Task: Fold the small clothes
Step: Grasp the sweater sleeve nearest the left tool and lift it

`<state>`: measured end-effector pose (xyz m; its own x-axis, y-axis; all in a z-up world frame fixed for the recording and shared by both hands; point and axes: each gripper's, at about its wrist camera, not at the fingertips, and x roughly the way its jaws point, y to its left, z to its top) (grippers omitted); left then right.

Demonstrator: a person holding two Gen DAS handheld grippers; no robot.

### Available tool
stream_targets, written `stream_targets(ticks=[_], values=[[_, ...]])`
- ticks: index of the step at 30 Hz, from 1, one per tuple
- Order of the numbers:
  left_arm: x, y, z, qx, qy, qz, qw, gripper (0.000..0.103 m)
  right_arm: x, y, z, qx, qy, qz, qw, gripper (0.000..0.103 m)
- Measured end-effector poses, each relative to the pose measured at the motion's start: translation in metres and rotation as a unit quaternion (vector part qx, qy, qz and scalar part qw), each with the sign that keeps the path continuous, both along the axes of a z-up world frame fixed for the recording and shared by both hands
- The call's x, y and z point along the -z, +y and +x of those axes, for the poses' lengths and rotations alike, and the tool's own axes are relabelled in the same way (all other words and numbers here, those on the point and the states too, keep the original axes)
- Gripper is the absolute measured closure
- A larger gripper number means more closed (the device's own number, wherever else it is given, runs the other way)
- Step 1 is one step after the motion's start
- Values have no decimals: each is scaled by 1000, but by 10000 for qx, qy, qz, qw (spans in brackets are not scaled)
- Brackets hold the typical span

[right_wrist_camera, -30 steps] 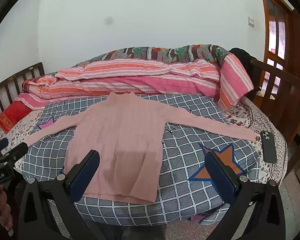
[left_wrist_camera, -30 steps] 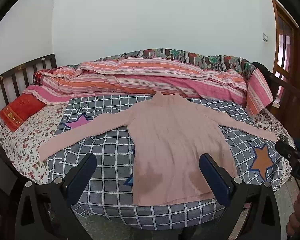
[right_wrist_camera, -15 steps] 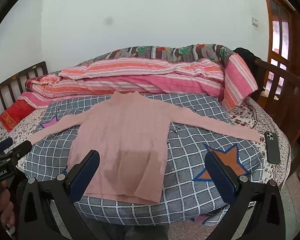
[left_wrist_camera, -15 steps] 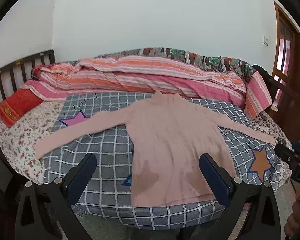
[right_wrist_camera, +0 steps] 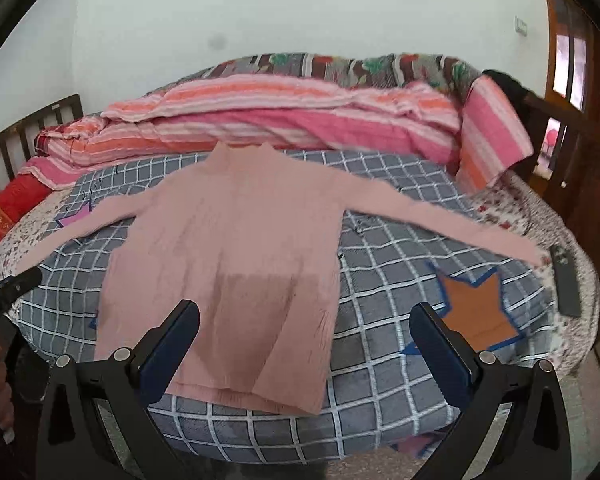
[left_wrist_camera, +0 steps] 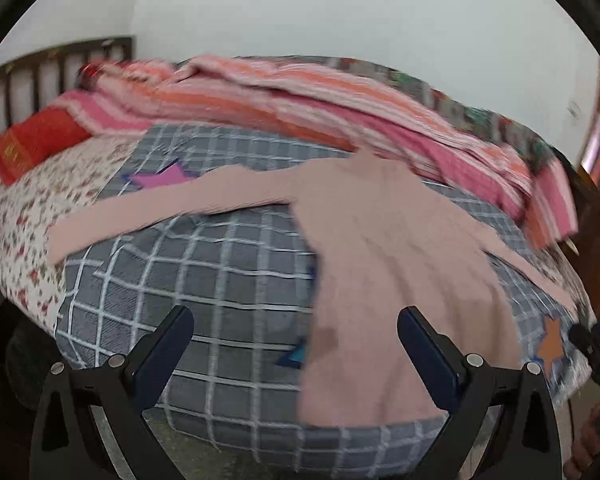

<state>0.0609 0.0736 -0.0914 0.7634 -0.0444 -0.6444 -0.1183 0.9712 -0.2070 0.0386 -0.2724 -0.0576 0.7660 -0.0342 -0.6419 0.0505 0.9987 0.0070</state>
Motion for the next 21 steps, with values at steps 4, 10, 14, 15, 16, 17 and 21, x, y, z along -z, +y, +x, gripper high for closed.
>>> stream_targets(ticks=[4, 10, 14, 15, 16, 17, 21], values=[[29, 34, 18, -319, 265, -308, 9987, 12, 23, -4, 22, 122, 247, -183, 9995, 0], [48, 87, 40, -698, 257, -732, 9945, 12, 47, -18, 38, 89, 326, 159, 9993, 0], [58, 124, 59, -997, 214, -1072, 9890, 12, 55, -31, 46, 82, 297, 750, 9967, 0], [60, 132, 65, -1063, 217, -1107, 9879, 12, 56, -35, 48, 122, 252, 888, 9957, 0], [63, 139, 71, -1118, 211, -1148, 9869, 12, 56, -39, 51, 167, 228, 992, 9947, 0], [65, 146, 75, -1168, 186, -1197, 9857, 13, 56, -42, 54, 191, 220, 1064, 9939, 0], [77, 180, 85, -1605, 74, -1692, 9724, 18, 55, -49, 68, 334, 248, 929, 9948, 3]])
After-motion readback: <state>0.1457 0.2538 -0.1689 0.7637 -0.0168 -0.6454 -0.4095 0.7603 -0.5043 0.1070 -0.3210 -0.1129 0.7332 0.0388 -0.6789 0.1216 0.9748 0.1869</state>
